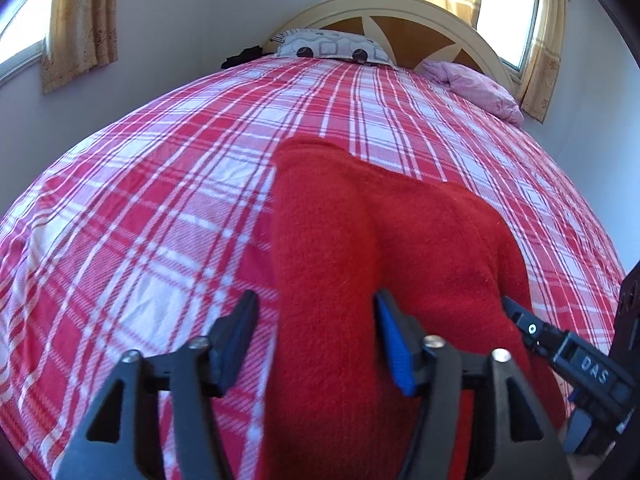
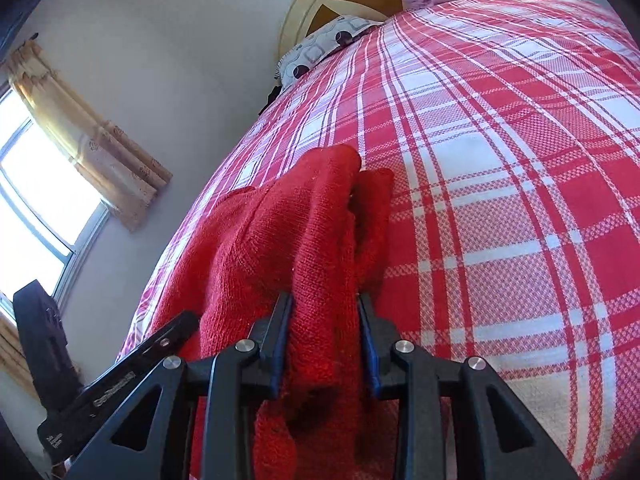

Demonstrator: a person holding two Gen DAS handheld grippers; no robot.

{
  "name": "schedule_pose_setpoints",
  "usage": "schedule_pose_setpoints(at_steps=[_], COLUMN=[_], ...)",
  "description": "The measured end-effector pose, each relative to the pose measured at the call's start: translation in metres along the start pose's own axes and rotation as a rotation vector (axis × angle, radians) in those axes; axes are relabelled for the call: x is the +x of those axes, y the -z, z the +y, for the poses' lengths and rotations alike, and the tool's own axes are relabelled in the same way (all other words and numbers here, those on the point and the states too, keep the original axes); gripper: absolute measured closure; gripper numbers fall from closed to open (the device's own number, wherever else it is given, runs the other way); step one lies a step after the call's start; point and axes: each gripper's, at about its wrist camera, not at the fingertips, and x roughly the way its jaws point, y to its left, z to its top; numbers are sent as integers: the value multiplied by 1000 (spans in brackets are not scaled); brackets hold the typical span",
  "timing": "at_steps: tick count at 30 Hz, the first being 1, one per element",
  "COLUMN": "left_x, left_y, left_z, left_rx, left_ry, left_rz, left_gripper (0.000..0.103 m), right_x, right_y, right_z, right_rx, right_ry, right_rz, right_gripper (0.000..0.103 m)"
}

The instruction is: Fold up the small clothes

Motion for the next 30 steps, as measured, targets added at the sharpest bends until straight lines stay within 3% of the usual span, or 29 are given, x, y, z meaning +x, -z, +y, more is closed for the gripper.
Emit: schedule_pose_setpoints(at_steps=[3,6,10,12,15,20,23,30], left_x=[-16,-32,-42,-42,-37,-28,-24,-25], left_y=[7,15,22,25,29,40,45,51], left_z=[14,23,17,11,4,-1,-3,-7], left_rx=[-44,-93,-65,-42,-25,-5,-1,21], left_ry=[-4,13,-53,-87,-117,-163,-174,-206], left_rz=[-6,-26,-47,-56,-39,-11,-4,-7], left_gripper=[20,20,20,20,20,20,20,18], right_x=[-8,-29,-69,-76,-66,-33,-30,-33], right_y=[3,9,29,41,51,52,51,61], right_z=[-5,-3,35,59,70,54,48,47], right_rx=[25,14,-227,-378,-440,-376,-351,-381], right_ry=[-22,8,157,206,199,220,205,261], right_rz=[-3,-51,-195,-218,-157,-1,16,37], right_gripper=[64,63,63,63,63,63,63,60])
